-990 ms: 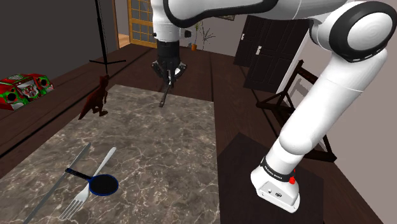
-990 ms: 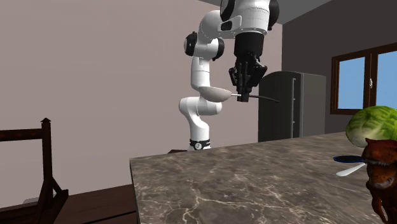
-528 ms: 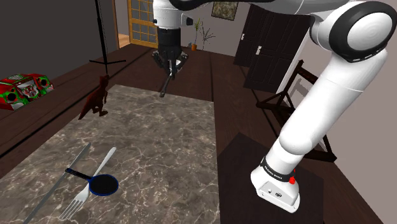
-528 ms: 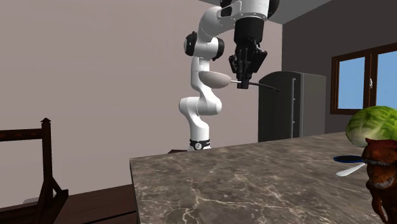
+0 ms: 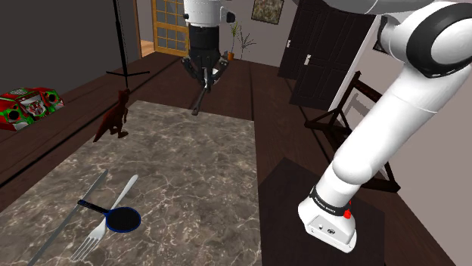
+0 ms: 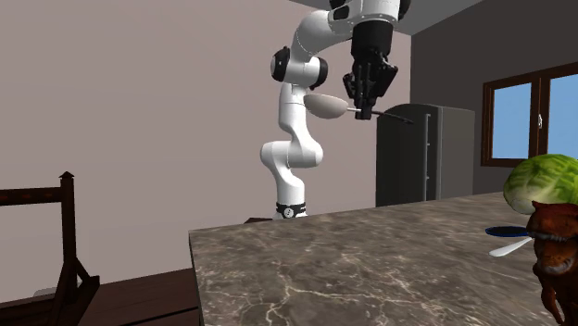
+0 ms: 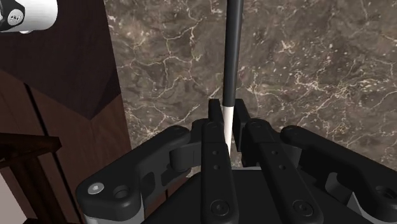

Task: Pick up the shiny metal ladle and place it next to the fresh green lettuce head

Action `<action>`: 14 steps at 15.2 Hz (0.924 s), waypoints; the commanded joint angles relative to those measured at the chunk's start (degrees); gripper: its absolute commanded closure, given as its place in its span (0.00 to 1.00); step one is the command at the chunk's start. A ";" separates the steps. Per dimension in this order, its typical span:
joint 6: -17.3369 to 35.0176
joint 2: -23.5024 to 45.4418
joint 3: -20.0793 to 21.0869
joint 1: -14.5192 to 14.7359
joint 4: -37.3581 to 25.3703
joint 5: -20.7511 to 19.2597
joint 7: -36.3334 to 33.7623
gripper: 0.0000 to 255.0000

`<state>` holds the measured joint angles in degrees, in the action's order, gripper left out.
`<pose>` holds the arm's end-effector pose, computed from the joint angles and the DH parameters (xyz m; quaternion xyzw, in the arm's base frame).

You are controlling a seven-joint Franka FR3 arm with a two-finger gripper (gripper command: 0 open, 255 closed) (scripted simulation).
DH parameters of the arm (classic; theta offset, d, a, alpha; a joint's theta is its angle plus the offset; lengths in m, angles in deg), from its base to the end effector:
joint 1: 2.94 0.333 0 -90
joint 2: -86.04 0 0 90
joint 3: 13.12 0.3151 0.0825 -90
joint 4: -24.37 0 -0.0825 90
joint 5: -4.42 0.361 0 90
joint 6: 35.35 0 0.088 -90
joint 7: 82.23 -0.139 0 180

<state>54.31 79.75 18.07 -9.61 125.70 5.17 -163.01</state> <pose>0.4427 0.2161 0.5509 0.8788 -0.4735 -0.0160 0.0567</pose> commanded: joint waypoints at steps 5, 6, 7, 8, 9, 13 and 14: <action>-0.37 -6.90 2.59 3.04 5.52 4.58 -4.68 1.00; -0.46 -7.91 3.07 3.59 6.26 5.33 -5.53 1.00; -0.57 -8.87 3.58 4.15 6.92 6.07 -6.41 1.00; -0.69 -9.78 4.10 4.71 7.52 6.80 -7.32 1.00; -0.82 -10.64 4.65 5.28 8.05 7.53 -8.26 1.00; -1.41 -13.52 7.09 7.55 9.52 10.31 -12.32 1.00; -1.57 -14.10 7.76 8.11 9.73 10.97 -13.42 1.00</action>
<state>52.80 66.69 25.52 -2.05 134.65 15.34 -175.70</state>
